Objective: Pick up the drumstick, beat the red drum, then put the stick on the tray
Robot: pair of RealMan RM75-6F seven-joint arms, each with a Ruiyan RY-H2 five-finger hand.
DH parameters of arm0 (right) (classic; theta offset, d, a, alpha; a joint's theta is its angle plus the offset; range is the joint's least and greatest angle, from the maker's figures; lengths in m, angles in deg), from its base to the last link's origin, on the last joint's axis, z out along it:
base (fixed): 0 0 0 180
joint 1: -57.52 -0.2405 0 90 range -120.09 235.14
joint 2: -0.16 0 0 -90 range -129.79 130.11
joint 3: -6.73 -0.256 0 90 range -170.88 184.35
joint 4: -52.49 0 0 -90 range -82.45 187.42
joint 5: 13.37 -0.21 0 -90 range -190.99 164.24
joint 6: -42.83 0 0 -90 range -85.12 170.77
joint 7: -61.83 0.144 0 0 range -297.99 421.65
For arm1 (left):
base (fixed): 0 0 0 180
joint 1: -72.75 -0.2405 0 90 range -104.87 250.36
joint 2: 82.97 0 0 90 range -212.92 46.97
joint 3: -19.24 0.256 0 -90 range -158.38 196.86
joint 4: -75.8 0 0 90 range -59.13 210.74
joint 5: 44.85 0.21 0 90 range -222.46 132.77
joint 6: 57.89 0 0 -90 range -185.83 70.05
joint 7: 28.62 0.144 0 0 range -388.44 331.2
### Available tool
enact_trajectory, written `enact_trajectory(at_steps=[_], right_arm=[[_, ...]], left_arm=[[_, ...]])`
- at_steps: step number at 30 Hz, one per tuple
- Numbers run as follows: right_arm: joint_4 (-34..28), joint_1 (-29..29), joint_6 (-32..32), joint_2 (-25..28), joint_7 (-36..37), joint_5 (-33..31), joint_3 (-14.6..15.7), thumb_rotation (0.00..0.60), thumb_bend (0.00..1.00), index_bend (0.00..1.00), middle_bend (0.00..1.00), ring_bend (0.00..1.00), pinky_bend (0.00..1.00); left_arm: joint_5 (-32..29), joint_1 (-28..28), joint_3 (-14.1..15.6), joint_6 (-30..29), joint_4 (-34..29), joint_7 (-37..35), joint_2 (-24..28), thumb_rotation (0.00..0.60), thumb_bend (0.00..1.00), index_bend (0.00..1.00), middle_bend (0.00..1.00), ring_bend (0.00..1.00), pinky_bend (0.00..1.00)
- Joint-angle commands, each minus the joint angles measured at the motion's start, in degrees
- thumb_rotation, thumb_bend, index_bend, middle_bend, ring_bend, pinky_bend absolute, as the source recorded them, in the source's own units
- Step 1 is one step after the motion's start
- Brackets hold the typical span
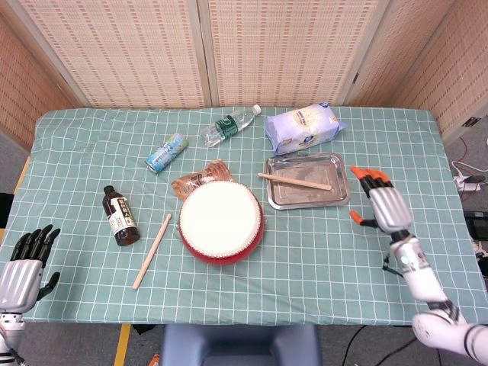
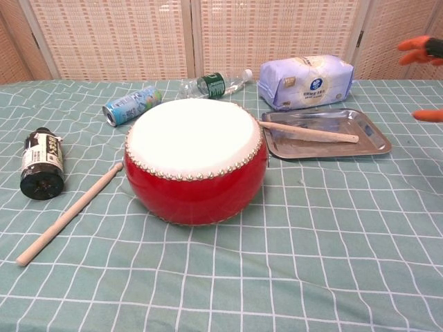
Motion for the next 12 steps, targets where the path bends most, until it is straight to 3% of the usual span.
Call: enact_trajectory(at_steps=[1,12], right_arm=[[-7.86,8.56,-8.33,5.81,-2.86,1.01,4.17,0.600,0.27,0.00,0.09,0.00,0.08],[-11.84,17.91,-20.57,6.96,-3.62,7.37,6.92,0.600,0.27,0.00,0.07,0.00,0.01]], left_arm=[[0.23,0.03,-0.10,-0.31,-0.44,0.42,-0.02,0.600,0.28,0.05,0.00,0.00,0.05],[0.18,0.18,-0.59,-0.86,-2.29,1.87,0.32,0.600,0.28,0.05,0.00,0.00,0.05]])
